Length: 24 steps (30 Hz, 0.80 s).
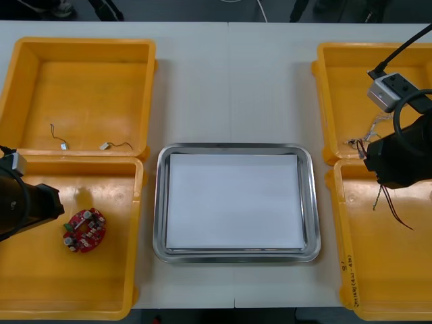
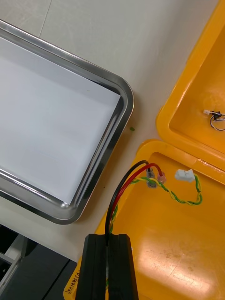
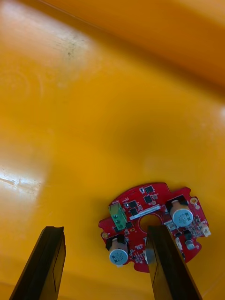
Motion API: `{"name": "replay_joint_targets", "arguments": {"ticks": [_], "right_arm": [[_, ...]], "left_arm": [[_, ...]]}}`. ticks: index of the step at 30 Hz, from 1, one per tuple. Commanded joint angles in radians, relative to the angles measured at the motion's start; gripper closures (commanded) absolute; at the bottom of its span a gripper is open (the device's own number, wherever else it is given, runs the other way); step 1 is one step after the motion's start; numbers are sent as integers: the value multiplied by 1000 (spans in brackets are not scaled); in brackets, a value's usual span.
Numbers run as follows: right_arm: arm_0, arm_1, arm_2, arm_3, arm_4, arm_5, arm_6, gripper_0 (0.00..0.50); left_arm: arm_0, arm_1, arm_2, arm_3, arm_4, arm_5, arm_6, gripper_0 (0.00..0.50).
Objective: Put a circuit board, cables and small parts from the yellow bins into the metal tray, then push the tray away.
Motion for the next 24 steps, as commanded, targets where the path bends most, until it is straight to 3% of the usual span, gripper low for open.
{"name": "replay_joint_targets", "arguments": {"ticks": [1,24], "right_arm": [[-24,-40,12,-26,8,4,26,500],[-24,-40,12,-26,1,4,31,500]], "left_arm": [[34,-37,-9,-9,-49,-19,133,0],[88,-100,-37,25,-63,-96,134,0]]}}
